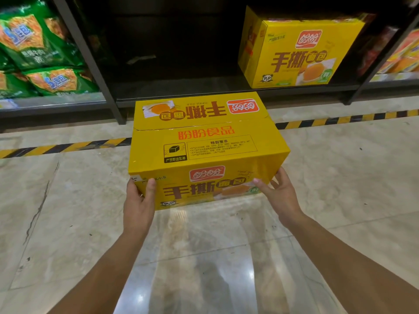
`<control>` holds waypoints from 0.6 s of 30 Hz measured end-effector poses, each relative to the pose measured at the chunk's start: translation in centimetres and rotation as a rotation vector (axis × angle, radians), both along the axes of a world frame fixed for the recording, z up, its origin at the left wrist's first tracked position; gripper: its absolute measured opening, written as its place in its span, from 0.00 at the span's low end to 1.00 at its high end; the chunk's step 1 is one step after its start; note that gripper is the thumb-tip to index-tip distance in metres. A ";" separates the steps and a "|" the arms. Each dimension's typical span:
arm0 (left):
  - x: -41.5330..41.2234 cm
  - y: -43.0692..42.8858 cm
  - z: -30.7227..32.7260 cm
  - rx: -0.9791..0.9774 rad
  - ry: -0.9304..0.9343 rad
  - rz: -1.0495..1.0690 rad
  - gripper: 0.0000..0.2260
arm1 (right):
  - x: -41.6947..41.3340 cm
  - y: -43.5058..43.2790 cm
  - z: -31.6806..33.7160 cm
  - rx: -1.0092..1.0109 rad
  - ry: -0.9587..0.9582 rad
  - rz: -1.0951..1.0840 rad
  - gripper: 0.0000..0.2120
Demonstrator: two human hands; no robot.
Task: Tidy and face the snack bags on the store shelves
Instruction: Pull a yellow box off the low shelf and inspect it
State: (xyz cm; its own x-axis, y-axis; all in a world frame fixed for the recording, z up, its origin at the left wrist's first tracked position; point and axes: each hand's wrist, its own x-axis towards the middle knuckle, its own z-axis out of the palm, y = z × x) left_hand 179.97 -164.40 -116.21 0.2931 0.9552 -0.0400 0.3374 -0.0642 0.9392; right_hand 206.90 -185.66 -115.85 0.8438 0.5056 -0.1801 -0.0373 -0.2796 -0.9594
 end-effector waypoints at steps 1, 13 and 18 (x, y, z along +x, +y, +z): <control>0.0 0.2 -0.4 -0.026 0.002 0.001 0.22 | 0.0 0.3 -0.1 0.021 0.016 -0.017 0.33; -1.0 1.5 -2.7 -0.154 -0.006 0.016 0.27 | -1.3 -0.4 -3.0 -0.115 -0.191 -0.087 0.34; -0.9 1.7 -3.8 -0.192 0.024 0.001 0.30 | -0.5 -0.7 -4.6 -0.153 -0.123 0.033 0.35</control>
